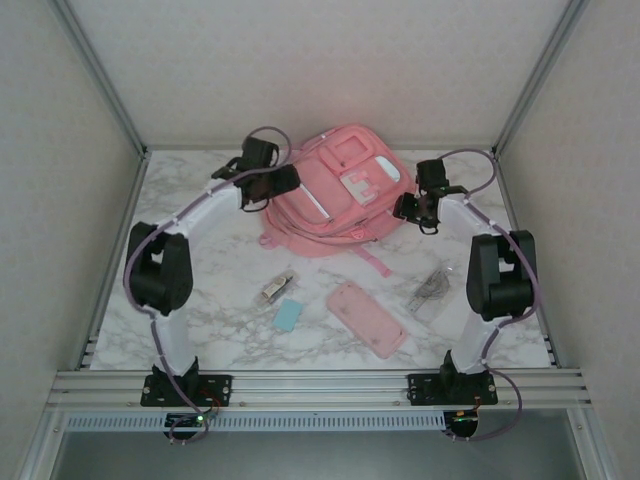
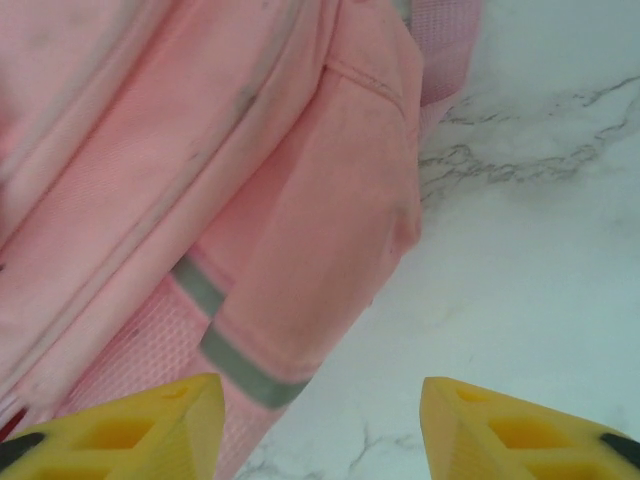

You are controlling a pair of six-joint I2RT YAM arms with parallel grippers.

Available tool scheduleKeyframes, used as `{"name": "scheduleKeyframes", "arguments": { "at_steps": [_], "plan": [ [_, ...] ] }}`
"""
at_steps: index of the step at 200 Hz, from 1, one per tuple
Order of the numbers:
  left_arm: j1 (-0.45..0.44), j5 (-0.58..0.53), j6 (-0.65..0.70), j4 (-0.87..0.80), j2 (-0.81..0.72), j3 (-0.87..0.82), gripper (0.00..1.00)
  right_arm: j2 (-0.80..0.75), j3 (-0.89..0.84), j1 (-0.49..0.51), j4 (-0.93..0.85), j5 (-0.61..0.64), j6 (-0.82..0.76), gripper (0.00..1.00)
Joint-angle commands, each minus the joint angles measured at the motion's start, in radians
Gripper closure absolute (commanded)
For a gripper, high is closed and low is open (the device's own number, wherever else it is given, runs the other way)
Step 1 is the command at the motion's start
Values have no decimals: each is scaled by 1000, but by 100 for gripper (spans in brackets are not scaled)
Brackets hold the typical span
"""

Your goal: Pack books, pencil case, and school supplies into a backpack

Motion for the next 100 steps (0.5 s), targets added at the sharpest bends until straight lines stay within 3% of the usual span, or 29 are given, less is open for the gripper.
{"name": "scheduleKeyframes", "arguments": {
  "at_steps": [1, 26, 45, 56, 100],
  "plan": [
    [-76, 20, -30, 4, -83, -102, 18, 62, 21, -24, 27, -72, 5, 44],
    [-157, 70, -114, 51, -107, -186, 18, 82, -16, -26, 125, -157, 53, 50],
    [-217, 97, -169, 96, -90, -220, 18, 84, -69, -25, 203, -253, 116, 88],
    [-240, 87, -188, 119, -69, -231, 18, 80, -104, -21, 240, -294, 154, 100],
    [-245, -18, -219, 208, 55, -245, 17, -4, -306, 58, 404, -336, 294, 100]
  ]
}}
